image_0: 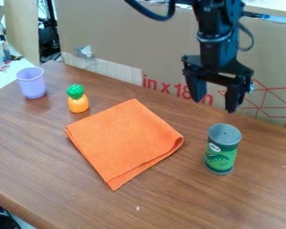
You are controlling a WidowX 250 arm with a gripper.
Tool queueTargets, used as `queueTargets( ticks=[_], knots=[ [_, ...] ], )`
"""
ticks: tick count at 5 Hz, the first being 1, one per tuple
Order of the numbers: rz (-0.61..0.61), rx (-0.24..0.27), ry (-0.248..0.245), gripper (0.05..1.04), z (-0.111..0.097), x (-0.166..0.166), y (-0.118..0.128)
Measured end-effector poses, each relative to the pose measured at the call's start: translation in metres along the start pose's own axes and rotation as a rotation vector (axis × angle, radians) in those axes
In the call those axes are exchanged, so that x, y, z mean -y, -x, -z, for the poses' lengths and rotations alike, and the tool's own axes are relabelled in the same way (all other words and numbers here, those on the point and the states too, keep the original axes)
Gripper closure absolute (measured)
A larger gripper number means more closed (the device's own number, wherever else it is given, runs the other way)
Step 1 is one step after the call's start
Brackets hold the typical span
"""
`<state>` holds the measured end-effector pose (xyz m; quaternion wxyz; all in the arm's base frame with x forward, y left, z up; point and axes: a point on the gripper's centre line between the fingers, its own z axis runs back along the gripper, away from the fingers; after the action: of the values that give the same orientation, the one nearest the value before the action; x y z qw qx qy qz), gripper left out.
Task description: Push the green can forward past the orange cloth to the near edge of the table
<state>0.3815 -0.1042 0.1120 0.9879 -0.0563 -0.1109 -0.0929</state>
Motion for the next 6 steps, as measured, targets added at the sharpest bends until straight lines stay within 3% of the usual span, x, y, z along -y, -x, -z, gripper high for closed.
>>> queueTargets(
  ticks=[4, 5, 6],
  knots=[
    [-0.113, 0.104, -0.073, 0.083, 0.024, -0.005, -0.013],
    [-0.112, 0.084, -0.076, 0.083, 0.033, -0.006, -0.004],
    [-0.127, 0.029, -0.055, 0.083, 0.048, -0.004, 0.017]
  ],
)
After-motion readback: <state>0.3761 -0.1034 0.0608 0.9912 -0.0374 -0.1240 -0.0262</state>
